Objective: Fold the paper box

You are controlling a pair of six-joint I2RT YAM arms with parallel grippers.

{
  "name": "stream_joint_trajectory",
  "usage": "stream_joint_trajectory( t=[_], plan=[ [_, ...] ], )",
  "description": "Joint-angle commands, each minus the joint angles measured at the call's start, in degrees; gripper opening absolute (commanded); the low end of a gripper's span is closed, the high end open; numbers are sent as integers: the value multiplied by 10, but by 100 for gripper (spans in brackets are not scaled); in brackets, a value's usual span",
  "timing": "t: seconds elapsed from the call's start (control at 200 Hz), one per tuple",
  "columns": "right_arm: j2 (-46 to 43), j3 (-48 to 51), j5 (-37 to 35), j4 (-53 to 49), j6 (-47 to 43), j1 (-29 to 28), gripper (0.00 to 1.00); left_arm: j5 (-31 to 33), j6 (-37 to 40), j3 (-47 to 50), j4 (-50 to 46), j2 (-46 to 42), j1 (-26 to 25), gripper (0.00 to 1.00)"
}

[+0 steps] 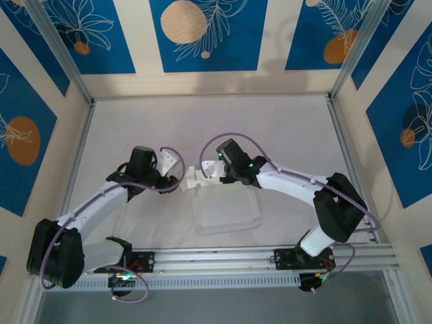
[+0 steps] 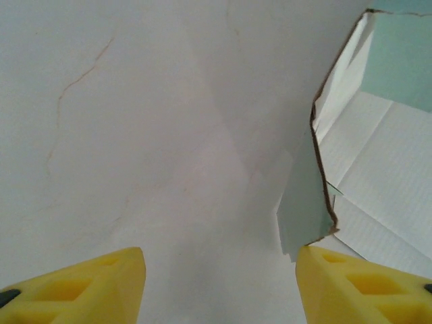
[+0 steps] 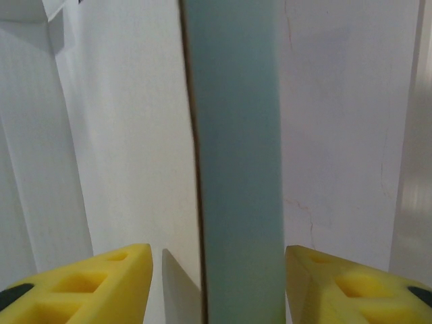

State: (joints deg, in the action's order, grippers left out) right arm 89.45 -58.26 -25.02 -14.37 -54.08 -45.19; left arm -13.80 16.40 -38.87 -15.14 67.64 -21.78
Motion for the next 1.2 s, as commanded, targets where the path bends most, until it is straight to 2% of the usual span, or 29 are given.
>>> stream_joint_trajectory(
  t=[0.0, 0.275, 0.52, 0.595, 0.715, 0.86, 0.945, 1.075, 1.196],
  plan=[
    [7, -10, 18, 2, 14, -2, 55, -43, -4, 17, 37, -19, -11, 60],
    [9, -10, 32, 1, 32, -4, 54, -89, 2, 36, 88, -31, -34, 60],
    [15, -9, 9, 6, 32, -6, 54, -129, 1, 40, 110, -34, -55, 58],
    [9, -11, 1, 5, 24, -4, 54, -107, 6, 42, 109, -46, -55, 55],
    [-2, -16, -9, -8, 2, 6, 61, -76, 24, 46, 112, -60, -55, 52],
    [-5, -41, 2, -50, 3, 21, 61, -53, 34, 47, 115, -70, -55, 48],
    [-29, -42, 31, -70, 12, 17, 64, -46, 31, 52, 125, -79, -55, 48],
    [-105, -18, 79, -68, 57, 15, 75, -43, 19, 52, 135, -82, -55, 46],
    [-201, 23, 86, -22, 168, 40, 74, -46, -3, 51, 145, -85, -56, 44]
  ],
)
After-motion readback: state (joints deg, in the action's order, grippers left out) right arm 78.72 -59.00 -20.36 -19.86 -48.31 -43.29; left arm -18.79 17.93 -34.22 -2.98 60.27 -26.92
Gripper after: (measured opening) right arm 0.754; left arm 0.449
